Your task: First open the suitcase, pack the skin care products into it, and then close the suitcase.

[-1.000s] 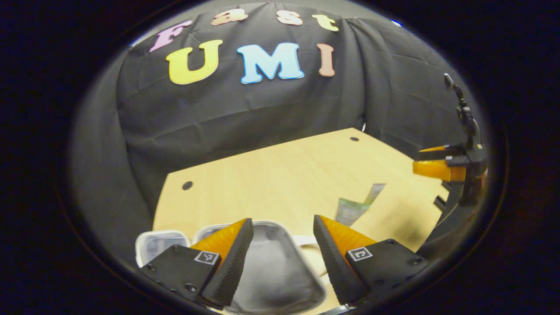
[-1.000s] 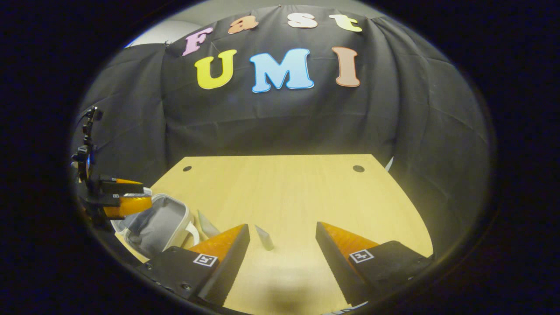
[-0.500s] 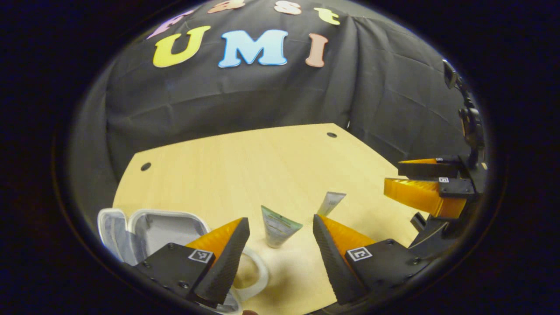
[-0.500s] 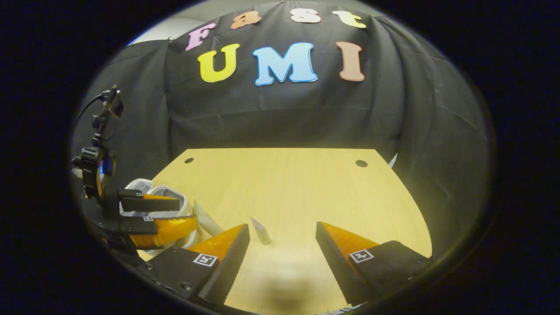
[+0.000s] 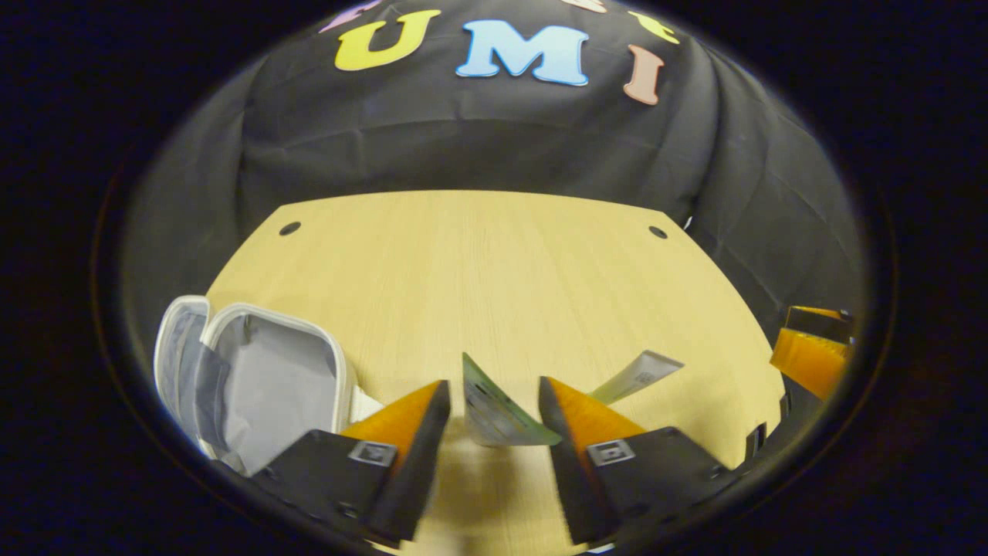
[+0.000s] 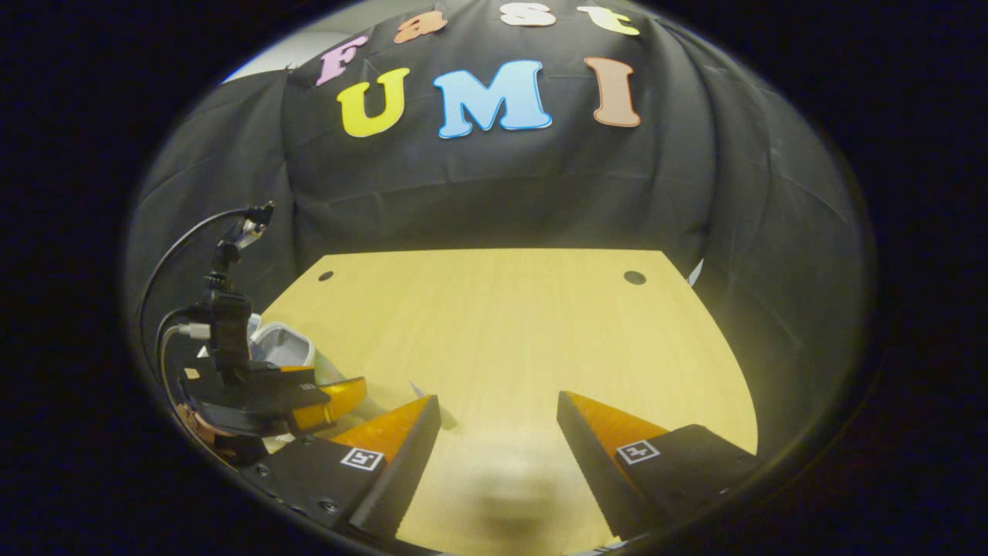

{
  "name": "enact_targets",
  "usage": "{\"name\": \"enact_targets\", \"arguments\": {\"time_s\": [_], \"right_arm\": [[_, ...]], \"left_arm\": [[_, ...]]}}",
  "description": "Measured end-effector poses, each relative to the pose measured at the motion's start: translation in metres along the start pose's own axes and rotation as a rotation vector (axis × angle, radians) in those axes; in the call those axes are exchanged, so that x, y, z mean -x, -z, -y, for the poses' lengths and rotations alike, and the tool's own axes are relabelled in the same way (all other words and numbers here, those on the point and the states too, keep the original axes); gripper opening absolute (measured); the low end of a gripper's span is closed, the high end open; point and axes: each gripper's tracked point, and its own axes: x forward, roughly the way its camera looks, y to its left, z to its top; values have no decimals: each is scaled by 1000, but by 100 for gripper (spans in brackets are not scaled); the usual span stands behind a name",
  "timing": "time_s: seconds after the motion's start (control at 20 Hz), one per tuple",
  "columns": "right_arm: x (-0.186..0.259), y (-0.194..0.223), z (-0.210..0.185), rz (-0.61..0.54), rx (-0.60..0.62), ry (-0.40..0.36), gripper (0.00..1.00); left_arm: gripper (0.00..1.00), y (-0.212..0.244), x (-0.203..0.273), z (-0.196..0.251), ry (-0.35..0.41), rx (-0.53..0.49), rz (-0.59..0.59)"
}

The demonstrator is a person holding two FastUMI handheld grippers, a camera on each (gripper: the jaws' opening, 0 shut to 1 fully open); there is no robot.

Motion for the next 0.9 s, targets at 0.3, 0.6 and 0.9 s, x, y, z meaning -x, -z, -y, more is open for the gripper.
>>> {"name": "enact_targets", "arguments": {"time_s": [0.3,0.6,0.9], "right_arm": [[-23,24,-20,-129,61,-109,90],[-44,48,-49,-233,176,-198,75],[-67,51,-56,-241,183,-205,71]], "left_arm": [[31,-8,-5,-4,2,95,16],[31,-7,3,-5,17,102,-19],[30,-26,36,-19,15,85,14]]}}
